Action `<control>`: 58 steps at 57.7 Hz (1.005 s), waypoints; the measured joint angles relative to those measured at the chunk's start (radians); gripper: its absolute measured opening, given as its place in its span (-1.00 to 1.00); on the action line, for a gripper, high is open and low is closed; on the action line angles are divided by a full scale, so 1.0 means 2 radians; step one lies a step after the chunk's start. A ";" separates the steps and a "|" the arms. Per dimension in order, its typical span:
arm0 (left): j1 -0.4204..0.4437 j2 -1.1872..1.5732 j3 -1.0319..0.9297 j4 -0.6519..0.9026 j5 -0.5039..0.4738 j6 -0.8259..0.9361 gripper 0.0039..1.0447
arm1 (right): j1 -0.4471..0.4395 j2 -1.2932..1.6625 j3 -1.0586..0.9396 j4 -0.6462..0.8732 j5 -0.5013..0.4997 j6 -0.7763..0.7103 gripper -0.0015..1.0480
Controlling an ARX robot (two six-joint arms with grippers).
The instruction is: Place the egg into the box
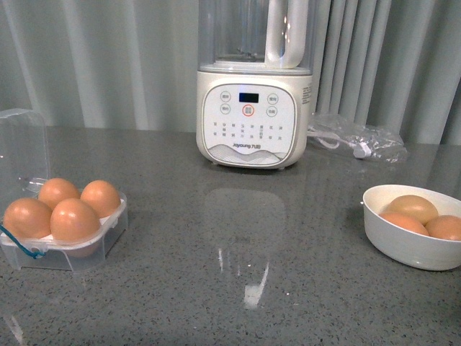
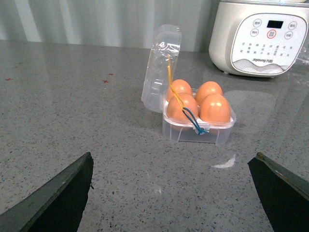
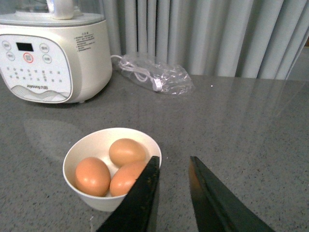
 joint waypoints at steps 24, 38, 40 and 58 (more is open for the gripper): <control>0.000 0.000 0.000 0.000 0.000 0.000 0.87 | 0.000 -0.094 -0.072 -0.020 0.000 0.004 -0.94; 0.000 0.000 0.000 0.000 0.000 0.000 0.87 | 0.000 -0.146 -0.092 -0.050 0.000 0.004 -0.94; 0.000 0.000 0.000 0.000 0.000 0.000 0.87 | 0.000 -0.152 -0.094 -0.055 0.000 0.004 -0.94; 0.000 0.000 0.000 0.000 0.000 0.000 0.87 | 0.000 -0.207 -0.121 -0.078 0.000 0.004 -0.94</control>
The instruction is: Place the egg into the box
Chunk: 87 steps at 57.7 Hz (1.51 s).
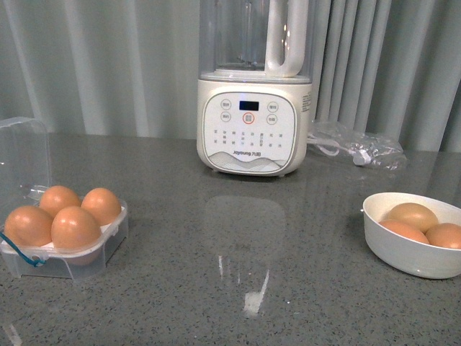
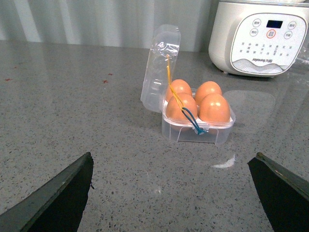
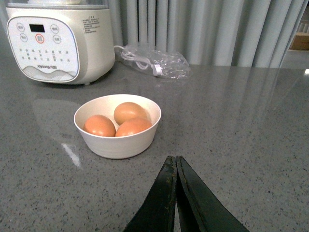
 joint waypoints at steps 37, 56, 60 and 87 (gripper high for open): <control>0.000 0.000 0.000 0.000 0.000 0.000 0.87 | 0.000 -0.121 -0.003 -0.116 0.000 0.000 -0.94; 0.000 0.000 0.000 0.000 0.000 0.000 0.87 | 0.000 -0.207 -0.002 -0.206 0.000 0.000 -0.94; 0.000 0.000 0.000 0.000 0.000 0.000 0.87 | 0.000 -0.207 -0.002 -0.206 0.000 0.000 -0.94; 0.000 0.000 0.000 0.000 0.000 0.000 0.87 | 0.000 -0.207 -0.002 -0.206 0.000 0.000 0.56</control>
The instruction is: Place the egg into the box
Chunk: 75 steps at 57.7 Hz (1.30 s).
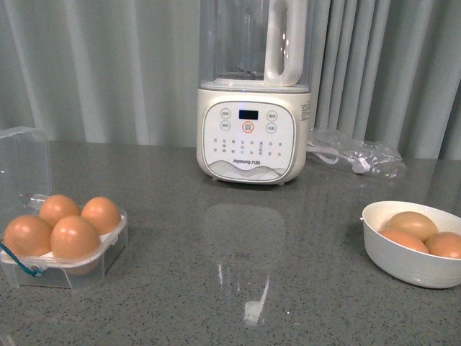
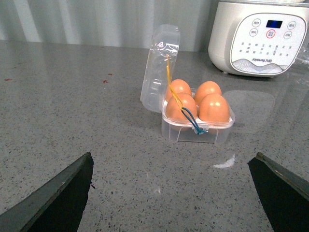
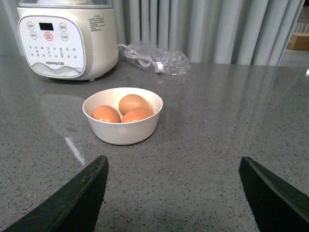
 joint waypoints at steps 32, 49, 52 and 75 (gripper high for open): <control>-0.017 0.018 0.012 -0.040 -0.060 -0.014 0.87 | 0.000 0.000 0.000 0.000 0.000 0.001 0.86; -0.039 0.094 0.088 -0.115 -0.183 -0.039 0.87 | 0.000 0.000 0.000 0.000 0.000 0.001 0.86; -0.029 0.101 0.094 -0.104 -0.166 -0.037 0.87 | 0.000 0.000 0.000 0.000 0.000 0.001 0.86; 0.229 0.370 0.193 0.104 0.066 -0.003 0.87 | 0.000 0.000 0.000 0.000 0.000 0.001 0.86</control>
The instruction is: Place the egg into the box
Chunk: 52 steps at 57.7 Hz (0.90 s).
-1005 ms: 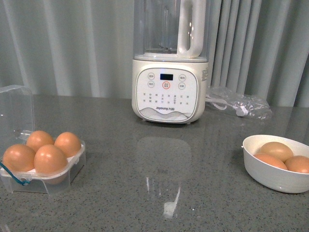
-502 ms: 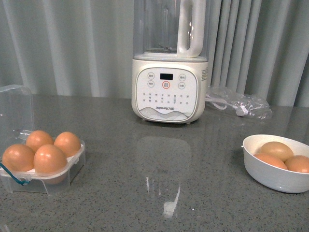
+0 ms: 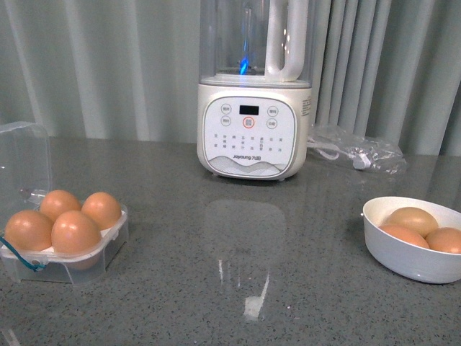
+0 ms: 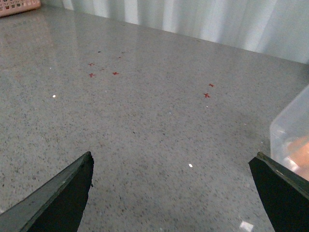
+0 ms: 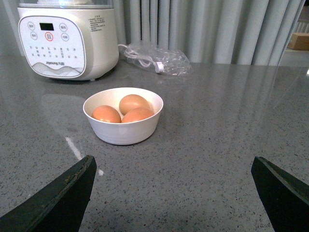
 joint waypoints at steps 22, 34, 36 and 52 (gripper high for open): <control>-0.048 0.147 0.056 0.064 -0.012 0.030 0.87 | 0.000 0.000 0.000 0.000 0.000 0.000 0.86; -0.060 0.204 0.086 0.088 -0.036 0.045 0.87 | 0.000 0.000 0.000 0.000 0.000 0.000 0.86; -0.062 0.214 0.094 0.091 -0.040 0.045 0.87 | 0.000 0.000 0.000 0.000 0.000 0.000 0.86; -0.099 0.281 0.125 0.122 -0.057 0.054 0.87 | 0.000 0.000 0.000 0.000 0.000 0.000 0.86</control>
